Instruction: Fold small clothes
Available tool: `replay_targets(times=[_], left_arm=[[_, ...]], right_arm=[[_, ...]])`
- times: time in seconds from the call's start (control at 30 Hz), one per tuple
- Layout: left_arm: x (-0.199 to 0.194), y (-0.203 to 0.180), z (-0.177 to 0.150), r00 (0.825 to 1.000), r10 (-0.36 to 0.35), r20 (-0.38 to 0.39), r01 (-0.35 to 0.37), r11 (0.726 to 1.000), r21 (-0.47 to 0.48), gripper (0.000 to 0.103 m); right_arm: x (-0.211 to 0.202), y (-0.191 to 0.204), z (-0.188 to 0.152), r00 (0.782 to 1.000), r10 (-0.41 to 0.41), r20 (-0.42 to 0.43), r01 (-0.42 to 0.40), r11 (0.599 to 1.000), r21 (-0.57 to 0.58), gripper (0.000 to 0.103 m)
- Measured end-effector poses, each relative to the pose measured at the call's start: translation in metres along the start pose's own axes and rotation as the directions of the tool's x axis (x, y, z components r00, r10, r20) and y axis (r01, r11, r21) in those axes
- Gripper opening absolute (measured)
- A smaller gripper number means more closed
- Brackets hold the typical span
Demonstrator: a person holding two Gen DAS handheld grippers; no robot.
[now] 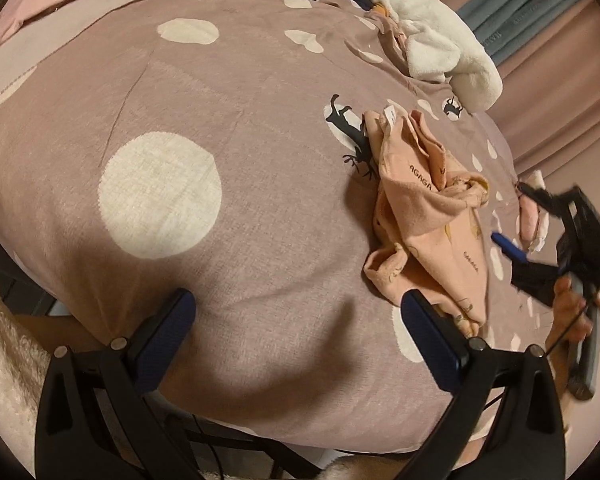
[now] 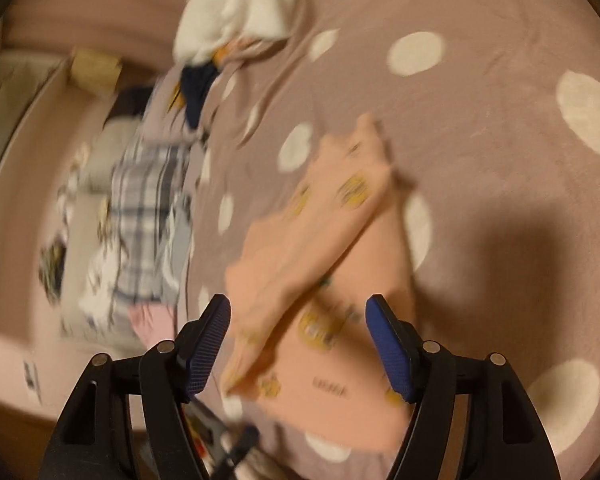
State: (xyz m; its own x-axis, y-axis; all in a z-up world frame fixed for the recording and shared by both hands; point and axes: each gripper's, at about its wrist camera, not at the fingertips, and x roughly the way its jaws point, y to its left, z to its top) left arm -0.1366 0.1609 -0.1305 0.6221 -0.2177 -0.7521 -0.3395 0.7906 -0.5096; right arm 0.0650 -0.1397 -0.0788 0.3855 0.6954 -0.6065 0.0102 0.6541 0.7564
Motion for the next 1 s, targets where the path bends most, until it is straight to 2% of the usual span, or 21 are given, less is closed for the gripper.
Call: replay_targets(times=[0.07, 0.13, 0.17, 0.2, 0.3, 0.4, 0.43, 0.47, 0.5, 0.57, 0.6, 0.63, 0.67, 0.7, 0.73, 0.77, 0.8, 0.87, 0.9, 0.97, 1.0], left_arm=[[0.001, -0.002, 0.0, 1.0, 0.014, 0.001, -0.014, 1.0, 0.02, 0.103], [0.002, -0.001, 0.001, 1.0, 0.014, 0.0, -0.014, 1.0, 0.019, 0.103], [0.002, 0.0, 0.001, 1.0, 0.009, 0.001, -0.009, 1.0, 0.011, 0.103], [0.002, 0.002, 0.002, 1.0, 0.004, 0.001, -0.004, 1.0, 0.004, 0.103], [0.003, 0.002, 0.004, 1.0, -0.006, -0.003, 0.006, 1.0, 0.005, 0.103], [0.004, 0.001, 0.005, 1.0, -0.003, 0.0, 0.003, 1.0, 0.016, 0.103], [0.004, 0.0, 0.005, 1.0, 0.0, 0.002, 0.0, 1.0, 0.018, 0.103], [0.005, 0.0, 0.006, 1.0, 0.002, 0.004, -0.002, 1.0, 0.02, 0.103], [0.006, -0.001, 0.006, 1.0, 0.005, 0.006, -0.005, 1.0, 0.022, 0.103], [0.007, -0.002, 0.007, 1.0, 0.01, 0.007, -0.011, 0.999, 0.03, 0.103], [0.008, -0.002, 0.007, 1.0, 0.012, 0.006, -0.012, 0.999, 0.034, 0.103], [0.008, -0.002, 0.007, 1.0, 0.012, 0.006, -0.012, 0.999, 0.037, 0.103], [0.008, -0.002, 0.007, 1.0, 0.01, 0.006, -0.01, 0.999, 0.04, 0.103], [0.007, -0.001, 0.006, 1.0, 0.004, 0.006, -0.005, 0.999, 0.044, 0.103], [0.007, 0.0, 0.006, 1.0, -0.002, 0.007, 0.001, 0.999, 0.047, 0.103], [0.007, 0.001, 0.006, 1.0, -0.01, 0.007, 0.01, 0.999, 0.045, 0.103], [0.006, 0.001, 0.006, 1.0, -0.014, 0.008, 0.014, 0.999, 0.042, 0.103], [0.005, 0.003, 0.007, 1.0, -0.026, 0.009, 0.025, 0.999, 0.03, 0.103], [0.005, 0.004, 0.007, 0.999, -0.032, 0.008, 0.032, 0.999, 0.026, 0.103], [0.003, 0.006, 0.008, 0.999, -0.052, 0.002, 0.052, 0.998, 0.019, 0.103], [0.001, 0.008, 0.008, 0.998, -0.063, -0.001, 0.063, 0.998, 0.007, 0.103]], right_arm=[[0.019, 0.006, 0.011, 1.0, 0.003, -0.012, -0.003, 1.0, -0.018, 0.07], [0.035, 0.016, 0.019, 0.998, -0.058, -0.007, 0.058, 0.997, -0.047, 0.046], [0.038, 0.017, 0.022, 0.996, -0.093, -0.013, 0.092, 0.995, -0.049, 0.024], [0.05, 0.024, 0.028, 0.988, -0.15, -0.021, 0.149, 0.987, -0.056, 0.013], [0.056, 0.029, 0.033, 0.985, -0.173, -0.021, 0.171, 0.982, -0.076, 0.009], [0.058, 0.053, 0.031, 0.991, -0.131, 0.019, 0.132, 0.982, -0.138, 0.009], [0.067, 0.086, 0.025, 0.996, -0.088, 0.015, 0.089, 0.967, -0.24, 0.009], [0.067, 0.086, 0.025, 0.996, -0.088, 0.015, 0.089, 0.967, -0.24, 0.009], [0.087, 0.114, 0.016, 0.995, -0.072, -0.067, 0.046, 0.944, -0.326, 0.009], [0.109, 0.128, 0.004, 0.984, -0.114, -0.134, 0.057, 0.927, -0.37, 0.009], [0.122, 0.135, -0.004, 0.975, -0.137, -0.174, 0.058, 0.916, -0.396, 0.017], [0.132, 0.138, -0.011, 0.965, -0.147, -0.215, 0.045, 0.908, -0.416, 0.019], [0.132, 0.138, -0.011, 0.965, -0.147, -0.215, 0.045, 0.908, -0.416, 0.021], [0.135, 0.135, -0.019, 0.954, -0.142, -0.264, 0.023, 0.912, -0.41, 0.025], [0.129, 0.131, -0.019, 0.957, -0.126, -0.263, 0.012, 0.918, -0.397, 0.028], [0.129, 0.131, -0.019, 0.957, -0.126, -0.263, 0.012, 0.918, -0.397, 0.036], [0.111, 0.125, -0.02, 0.97, -0.109, -0.216, 0.016, 0.92, -0.391, 0.048], [0.097, 0.122, -0.02, 0.976, -0.139, -0.167, 0.06, 0.911, -0.408, 0.059], [0.087, 0.119, -0.026, 0.972, -0.185, -0.146, 0.105, 0.895, -0.433, 0.062], [0.077, 0.118, -0.037, 0.968, -0.228, -0.107, 0.151, 0.864, -0.481, 0.062], [0.077, 0.118, -0.037, 0.968, -0.228, -0.107, 0.151, 0.864, -0.481, 0.062]])
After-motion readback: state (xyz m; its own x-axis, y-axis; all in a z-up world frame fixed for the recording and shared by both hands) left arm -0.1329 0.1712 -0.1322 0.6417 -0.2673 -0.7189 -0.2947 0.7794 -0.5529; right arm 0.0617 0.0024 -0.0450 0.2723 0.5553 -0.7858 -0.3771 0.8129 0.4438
